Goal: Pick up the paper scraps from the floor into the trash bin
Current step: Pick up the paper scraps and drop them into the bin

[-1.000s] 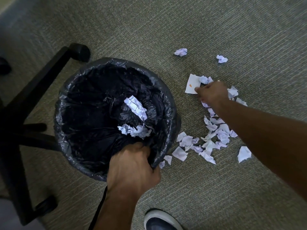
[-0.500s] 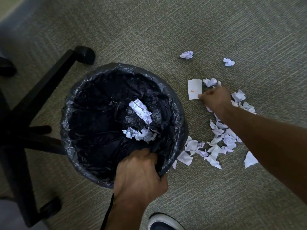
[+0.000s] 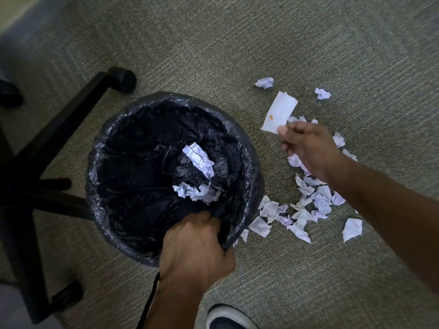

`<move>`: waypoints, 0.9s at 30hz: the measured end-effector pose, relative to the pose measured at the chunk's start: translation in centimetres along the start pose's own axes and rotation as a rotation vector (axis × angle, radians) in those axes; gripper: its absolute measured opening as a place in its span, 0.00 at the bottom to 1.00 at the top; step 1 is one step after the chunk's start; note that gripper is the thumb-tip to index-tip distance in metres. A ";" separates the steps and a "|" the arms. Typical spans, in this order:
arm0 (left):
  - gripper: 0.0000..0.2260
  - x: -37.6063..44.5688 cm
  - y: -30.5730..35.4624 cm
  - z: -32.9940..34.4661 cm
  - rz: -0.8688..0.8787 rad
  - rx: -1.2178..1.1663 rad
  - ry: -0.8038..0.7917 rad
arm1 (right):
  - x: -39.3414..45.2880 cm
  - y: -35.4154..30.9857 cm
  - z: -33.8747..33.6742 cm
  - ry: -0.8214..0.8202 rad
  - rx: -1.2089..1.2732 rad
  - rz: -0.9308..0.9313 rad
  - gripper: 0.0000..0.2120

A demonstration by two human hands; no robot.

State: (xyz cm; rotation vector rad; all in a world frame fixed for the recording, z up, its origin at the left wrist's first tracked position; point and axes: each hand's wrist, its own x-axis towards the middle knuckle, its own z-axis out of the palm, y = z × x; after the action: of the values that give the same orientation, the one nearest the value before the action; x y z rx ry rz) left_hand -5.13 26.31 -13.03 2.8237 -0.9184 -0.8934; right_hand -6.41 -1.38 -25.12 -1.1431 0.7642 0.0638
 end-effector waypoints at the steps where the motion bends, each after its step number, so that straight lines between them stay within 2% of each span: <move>1: 0.09 0.0 0.0 0.0 -0.004 -0.001 -0.003 | -0.4 -1.1 0.7 -0.049 0.052 -0.034 0.05; 5: 0.10 0.0 0.0 -0.1 -0.015 0.001 -0.022 | -1.6 -5.2 4.1 -0.273 0.126 -0.138 0.03; 8: 0.10 0.0 0.0 -0.2 -0.017 0.002 -0.036 | -2.3 -7.4 6.4 -0.435 -0.087 -0.189 0.04; 13: 0.10 0.1 0.1 -0.3 -0.020 -0.005 -0.022 | -2.7 -10.5 8.1 -0.531 -0.461 -0.272 0.07; 17: 0.10 0.1 0.2 -0.3 -0.019 -0.034 0.002 | -2.8 -10.7 8.4 -0.570 -0.571 -0.311 0.14; 20: 0.11 0.1 0.2 -0.2 -0.024 -0.037 0.003 | -2.5 -9.2 7.8 -0.444 -0.411 -0.359 0.13; 23: 0.13 0.1 0.2 -0.2 -0.021 -0.024 0.004 | -0.4 -6.4 5.8 -0.113 -0.380 -0.366 0.12; 25: 0.13 0.1 0.2 -0.2 -0.023 -0.016 -0.001 | 2.0 -3.9 2.3 0.133 -0.559 -0.296 0.14; 27: 0.13 0.1 0.2 -0.2 -0.023 -0.009 -0.006 | 4.0 -1.9 -2.0 0.275 -0.982 -0.255 0.24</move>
State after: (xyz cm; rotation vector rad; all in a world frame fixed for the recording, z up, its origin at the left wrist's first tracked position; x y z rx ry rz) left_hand -5.05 26.05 -12.85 2.8312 -0.8818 -0.9070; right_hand -3.67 -5.17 -26.33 -2.2106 0.8392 0.0709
